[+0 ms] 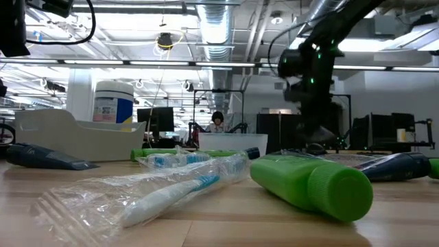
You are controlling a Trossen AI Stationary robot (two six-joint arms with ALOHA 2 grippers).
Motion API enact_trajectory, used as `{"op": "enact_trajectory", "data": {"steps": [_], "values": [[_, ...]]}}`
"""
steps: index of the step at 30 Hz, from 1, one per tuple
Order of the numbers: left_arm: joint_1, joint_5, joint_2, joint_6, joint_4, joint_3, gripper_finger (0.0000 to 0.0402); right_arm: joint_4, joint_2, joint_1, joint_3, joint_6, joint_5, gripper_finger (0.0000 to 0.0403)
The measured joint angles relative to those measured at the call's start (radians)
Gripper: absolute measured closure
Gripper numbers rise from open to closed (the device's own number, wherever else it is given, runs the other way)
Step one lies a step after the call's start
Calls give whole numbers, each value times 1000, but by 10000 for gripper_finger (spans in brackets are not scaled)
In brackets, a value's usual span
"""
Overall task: Pick & Place Travel size toiletries
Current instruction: Put the blue shave cream into the transparent bin
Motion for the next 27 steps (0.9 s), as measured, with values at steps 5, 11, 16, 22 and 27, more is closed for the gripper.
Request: {"op": "enact_trajectory", "data": {"steps": [5,11,16,22,27], "values": [[0,0,0,0,0,0,309,-11,-28,-9,163,3,-2,388],[0,0,0,0,0,0,309,-4,107,18,473,-6,-2,387],[0,0,0,0,0,0,309,-12,272,37,701,-21,-5,383],[0,0,0,0,0,0,309,-15,430,25,821,65,-68,379],[0,0,0,0,0,0,309,-63,502,25,822,66,-91,376]]}}
